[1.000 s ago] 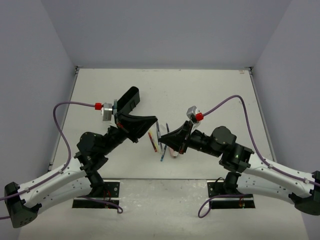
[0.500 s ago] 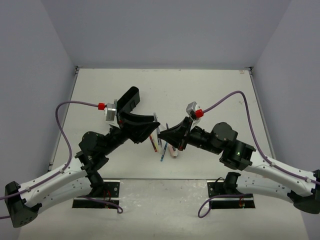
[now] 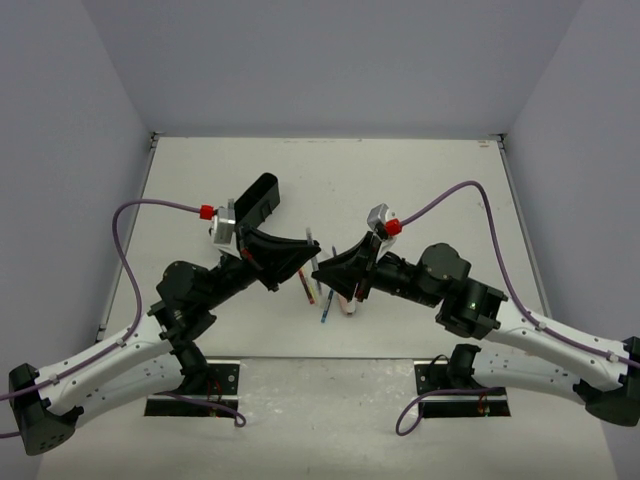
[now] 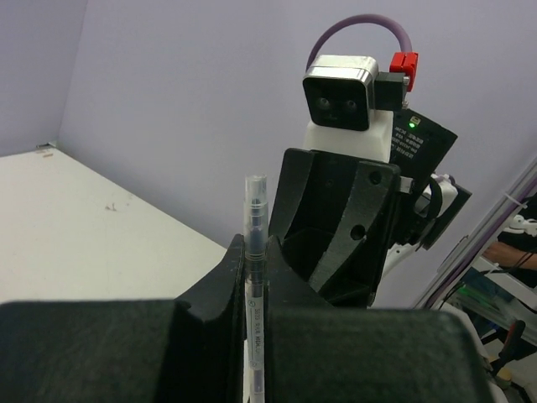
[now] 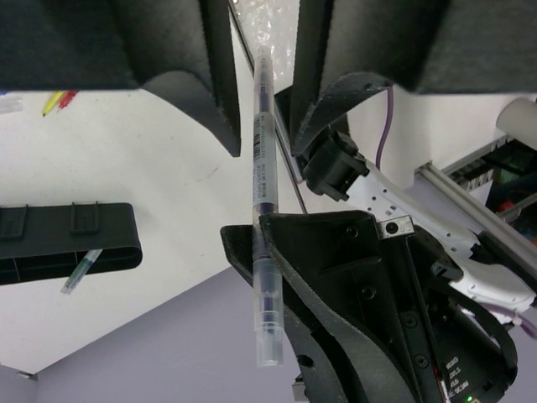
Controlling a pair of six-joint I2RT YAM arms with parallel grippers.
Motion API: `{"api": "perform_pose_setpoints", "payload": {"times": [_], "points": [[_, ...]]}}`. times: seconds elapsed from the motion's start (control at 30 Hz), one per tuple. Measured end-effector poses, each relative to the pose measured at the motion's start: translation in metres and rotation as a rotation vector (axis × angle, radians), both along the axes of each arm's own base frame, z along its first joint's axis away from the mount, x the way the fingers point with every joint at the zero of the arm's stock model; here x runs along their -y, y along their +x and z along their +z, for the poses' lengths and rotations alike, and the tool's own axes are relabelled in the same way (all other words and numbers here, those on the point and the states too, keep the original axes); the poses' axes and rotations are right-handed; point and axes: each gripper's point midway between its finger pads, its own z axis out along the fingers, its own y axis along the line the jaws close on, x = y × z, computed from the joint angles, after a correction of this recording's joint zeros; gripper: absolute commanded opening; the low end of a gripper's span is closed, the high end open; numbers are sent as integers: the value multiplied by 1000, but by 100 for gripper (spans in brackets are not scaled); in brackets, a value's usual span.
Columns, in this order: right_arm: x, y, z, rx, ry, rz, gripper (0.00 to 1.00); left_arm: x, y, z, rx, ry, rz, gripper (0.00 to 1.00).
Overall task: Sort the stationery into containers
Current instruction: Close the pen cap on the pen.
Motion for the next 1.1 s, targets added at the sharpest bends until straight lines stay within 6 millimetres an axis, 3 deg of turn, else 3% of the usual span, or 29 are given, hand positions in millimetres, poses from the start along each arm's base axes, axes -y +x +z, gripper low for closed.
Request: {"api": "perform_pose_setpoints", "payload": {"times": [0.1,0.27,0.33,0.37,0.4,0.5,0.53,0.6,0.67,0.87,0.97,1.1], "points": [[-7,-4,-4,-4,-15,40,43,1,-3,0,7,3,-18,0],[-20,-5,-17,-27,-53,79,1,3,-5,0,13,8,-32,0],[-22,-5,-19,-31,-59,84,0,3,-6,-1,15,11,-34,0],[-22,-5,-18,-28,-59,87,0,3,-6,0,17,11,-33,13],[-22,-6,-17,-25,-57,89,0,3,-6,1,20,10,-32,37],[-22,-7,-14,-19,-49,96,0,2,-7,6,32,10,-34,68],[-22,-7,-14,-18,-48,97,0,2,-7,7,37,10,-33,70],[-22,-7,-14,-18,-49,99,0,2,-7,10,41,11,-32,67],[-21,-8,-14,-17,-51,100,0,1,-7,14,45,20,-27,57],[-17,-13,-14,-4,-57,121,0,-2,-8,57,98,5,-11,32],[-15,-15,-13,2,-55,126,0,-2,-7,69,114,3,-6,31],[-12,-17,-9,16,-46,126,0,4,-4,59,95,36,-12,30]]}}
